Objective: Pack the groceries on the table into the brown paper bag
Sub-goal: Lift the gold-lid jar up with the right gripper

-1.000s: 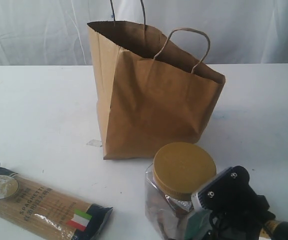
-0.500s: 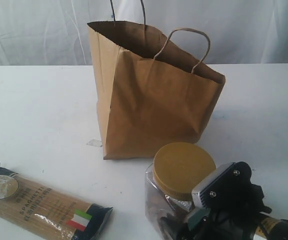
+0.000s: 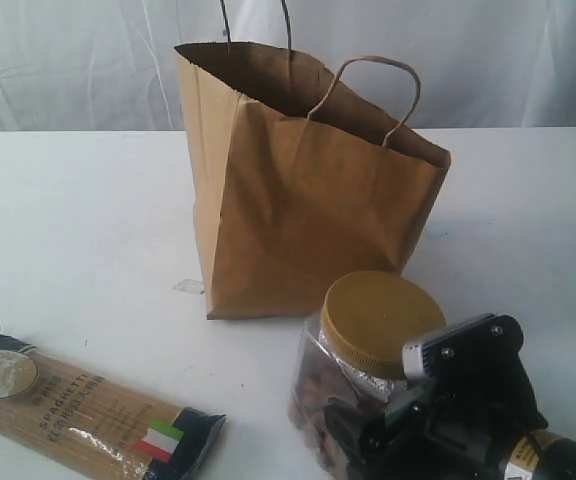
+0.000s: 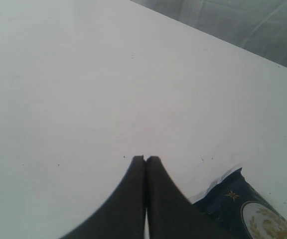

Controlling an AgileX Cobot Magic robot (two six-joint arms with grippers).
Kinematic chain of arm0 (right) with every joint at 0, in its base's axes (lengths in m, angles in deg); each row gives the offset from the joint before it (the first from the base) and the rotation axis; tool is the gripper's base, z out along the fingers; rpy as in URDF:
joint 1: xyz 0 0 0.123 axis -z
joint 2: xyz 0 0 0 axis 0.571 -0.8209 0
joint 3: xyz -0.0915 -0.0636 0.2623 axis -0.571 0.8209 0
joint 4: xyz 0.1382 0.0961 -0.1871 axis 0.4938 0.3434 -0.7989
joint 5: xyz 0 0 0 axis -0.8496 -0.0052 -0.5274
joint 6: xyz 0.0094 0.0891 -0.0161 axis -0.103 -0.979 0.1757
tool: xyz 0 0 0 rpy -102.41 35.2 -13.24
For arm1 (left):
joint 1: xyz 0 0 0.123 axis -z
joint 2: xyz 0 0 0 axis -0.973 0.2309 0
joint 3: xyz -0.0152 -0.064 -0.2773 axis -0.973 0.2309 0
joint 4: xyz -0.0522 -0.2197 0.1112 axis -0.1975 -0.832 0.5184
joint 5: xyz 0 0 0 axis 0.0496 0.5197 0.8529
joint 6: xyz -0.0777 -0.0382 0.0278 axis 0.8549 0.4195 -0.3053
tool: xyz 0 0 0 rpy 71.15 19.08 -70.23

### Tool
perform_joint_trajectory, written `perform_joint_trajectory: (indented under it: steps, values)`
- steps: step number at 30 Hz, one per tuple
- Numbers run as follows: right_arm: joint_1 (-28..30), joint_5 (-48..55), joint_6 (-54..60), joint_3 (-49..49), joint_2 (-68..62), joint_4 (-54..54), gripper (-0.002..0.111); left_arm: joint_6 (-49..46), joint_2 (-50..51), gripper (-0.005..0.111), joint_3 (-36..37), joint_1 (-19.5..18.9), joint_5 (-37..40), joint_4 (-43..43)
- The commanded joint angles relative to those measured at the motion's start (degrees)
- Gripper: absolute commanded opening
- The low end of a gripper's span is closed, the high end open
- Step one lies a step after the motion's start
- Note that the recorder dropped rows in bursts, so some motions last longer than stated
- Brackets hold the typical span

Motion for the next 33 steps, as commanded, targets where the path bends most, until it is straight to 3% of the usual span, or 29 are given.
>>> perform_joint_trajectory:
  steps: [1,9,25,33]
  values:
    - [-0.12,3.38,-5.06,0.34,0.33,-0.52,0.010,-0.01,-0.31,0.000,0.14,-0.04,-0.02,0.41]
    - [-0.12,3.80,-14.79,0.34,12.57,-12.02,0.000,-0.01,-0.31,0.000,0.14,-0.04,-0.02,0.41]
    - [-0.12,14.97,-17.54,0.11,41.29,-11.90,0.000,-0.01,-0.31,0.000,0.14,-0.04,-0.02,0.41]
    - [-0.12,15.08,-17.63,-8.49,47.49,-11.99,0.000,-0.01,-0.31,0.000,0.14,-0.04,-0.02,0.41]
